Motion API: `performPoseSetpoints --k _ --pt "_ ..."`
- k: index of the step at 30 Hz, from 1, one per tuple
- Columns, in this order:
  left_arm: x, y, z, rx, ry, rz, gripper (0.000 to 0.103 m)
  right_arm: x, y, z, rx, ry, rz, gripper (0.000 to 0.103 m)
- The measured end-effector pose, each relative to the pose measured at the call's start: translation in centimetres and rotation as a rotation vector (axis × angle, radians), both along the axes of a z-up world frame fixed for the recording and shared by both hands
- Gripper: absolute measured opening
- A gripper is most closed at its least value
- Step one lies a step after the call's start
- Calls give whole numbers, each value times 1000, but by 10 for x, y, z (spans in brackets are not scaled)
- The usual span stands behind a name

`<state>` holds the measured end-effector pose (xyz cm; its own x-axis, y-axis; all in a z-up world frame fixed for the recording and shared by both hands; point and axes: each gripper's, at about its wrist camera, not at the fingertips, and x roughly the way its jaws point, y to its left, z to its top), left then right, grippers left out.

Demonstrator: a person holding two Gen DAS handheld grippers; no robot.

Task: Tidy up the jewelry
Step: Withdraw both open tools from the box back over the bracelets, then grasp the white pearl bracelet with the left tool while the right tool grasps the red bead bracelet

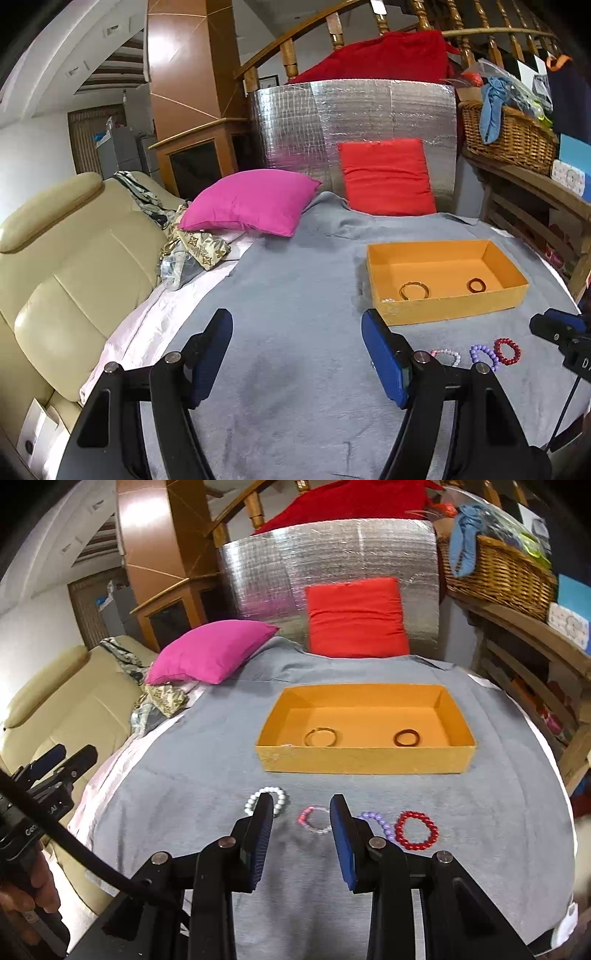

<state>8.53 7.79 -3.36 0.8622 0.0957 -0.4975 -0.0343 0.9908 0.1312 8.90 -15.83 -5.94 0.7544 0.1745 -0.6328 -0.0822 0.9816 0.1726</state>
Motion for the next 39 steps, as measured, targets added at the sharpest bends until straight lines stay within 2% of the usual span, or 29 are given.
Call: performPoseSetpoints --k 6,8,14,18,22,25,33,38,39 --pt "11 -16 -10 11 29 -23 73 1 -32 -12 11 14 -50 35" --pt "19 -23 -22 15 70 -53 75 1 -47 -20 11 24 -72 35" --pt "59 -36 -100 -35 348 -164 76 7 -111 -75 37 136 -153 35" --pt "72 -41 -134 -59 426 -187 76 14 -145 -117 67 221 -194 35" --pt "85 -42 -151 -65 456 -189 76 29 -154 -142 99 265 -193 35" --pt "98 -39 -159 -76 478 -172 76 42 -146 -149 92 272 -180 35" --pt "138 -43 -176 -174 514 -167 75 74 -144 -164 81 289 -210 35" --pt "160 -46 -181 -241 521 -175 67 88 -135 -165 12 295 -196 35" --pt "165 -47 -184 -237 525 -175 61 90 -134 -166 -3 295 -194 35"
